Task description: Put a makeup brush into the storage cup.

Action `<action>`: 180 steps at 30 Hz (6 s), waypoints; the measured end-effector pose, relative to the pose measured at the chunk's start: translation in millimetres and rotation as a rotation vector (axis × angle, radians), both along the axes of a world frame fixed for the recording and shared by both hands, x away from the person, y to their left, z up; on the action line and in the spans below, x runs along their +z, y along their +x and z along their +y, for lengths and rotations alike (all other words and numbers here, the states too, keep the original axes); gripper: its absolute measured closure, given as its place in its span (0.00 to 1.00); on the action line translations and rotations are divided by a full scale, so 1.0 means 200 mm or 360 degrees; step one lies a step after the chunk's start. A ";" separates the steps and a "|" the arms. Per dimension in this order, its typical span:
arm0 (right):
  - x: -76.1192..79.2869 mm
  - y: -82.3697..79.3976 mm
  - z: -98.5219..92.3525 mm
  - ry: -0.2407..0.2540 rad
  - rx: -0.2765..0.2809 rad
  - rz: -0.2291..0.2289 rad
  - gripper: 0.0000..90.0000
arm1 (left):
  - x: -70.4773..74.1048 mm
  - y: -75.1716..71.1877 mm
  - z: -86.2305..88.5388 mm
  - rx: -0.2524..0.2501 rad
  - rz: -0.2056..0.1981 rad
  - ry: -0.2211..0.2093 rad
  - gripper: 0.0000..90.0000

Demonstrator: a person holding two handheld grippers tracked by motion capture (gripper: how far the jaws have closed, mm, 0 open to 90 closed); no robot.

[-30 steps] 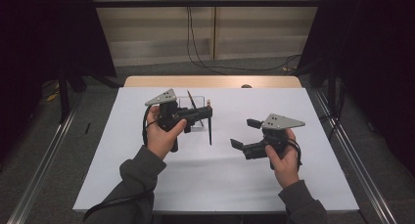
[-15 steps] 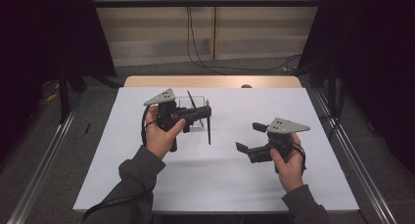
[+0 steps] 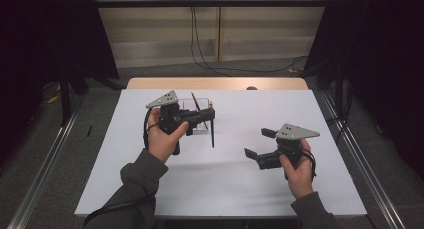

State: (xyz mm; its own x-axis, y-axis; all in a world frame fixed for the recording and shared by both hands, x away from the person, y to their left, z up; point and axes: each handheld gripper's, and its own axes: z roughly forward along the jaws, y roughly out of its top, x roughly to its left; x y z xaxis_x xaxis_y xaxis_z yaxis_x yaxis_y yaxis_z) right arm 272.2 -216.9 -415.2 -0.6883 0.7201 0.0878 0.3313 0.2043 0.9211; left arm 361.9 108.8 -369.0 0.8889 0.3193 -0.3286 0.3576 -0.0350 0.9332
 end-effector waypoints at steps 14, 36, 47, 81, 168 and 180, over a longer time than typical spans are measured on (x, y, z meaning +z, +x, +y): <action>0.00 -0.02 -0.07 0.0027 -0.0028 0.0005 0.06 | -0.01 0.00 0.02 0.0014 -0.0015 -0.0001 0.93; 0.00 -0.06 -0.12 0.0072 -0.0035 -0.0036 0.06 | -0.01 -0.01 0.05 0.0037 -0.0018 -0.0009 0.93; 0.00 -0.07 -0.13 0.0071 -0.0030 -0.0042 0.06 | 0.00 0.00 0.07 0.0052 -0.0026 0.0006 0.93; -0.01 -0.06 -0.14 0.0081 -0.0022 -0.0034 0.06 | 0.06 0.10 0.10 0.0159 -0.0041 0.0008 0.93; -0.01 -0.06 -0.17 0.0116 0.0022 -0.0052 0.06 | 0.08 0.45 0.11 0.0429 -0.0061 0.0043 0.93; -0.01 -0.07 -0.17 0.0116 0.0022 -0.0052 0.06 | 0.07 0.48 0.08 0.0453 -0.0076 0.0072 0.93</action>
State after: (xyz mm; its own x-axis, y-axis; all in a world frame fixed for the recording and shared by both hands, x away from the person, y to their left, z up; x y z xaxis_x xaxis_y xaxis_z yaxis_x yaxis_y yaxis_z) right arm 259.1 -250.5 -416.9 -0.7016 0.7030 0.1167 0.2982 0.1409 0.9441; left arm 457.3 125.4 -355.5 0.7756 0.5713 -0.2684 0.3150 0.0182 0.9489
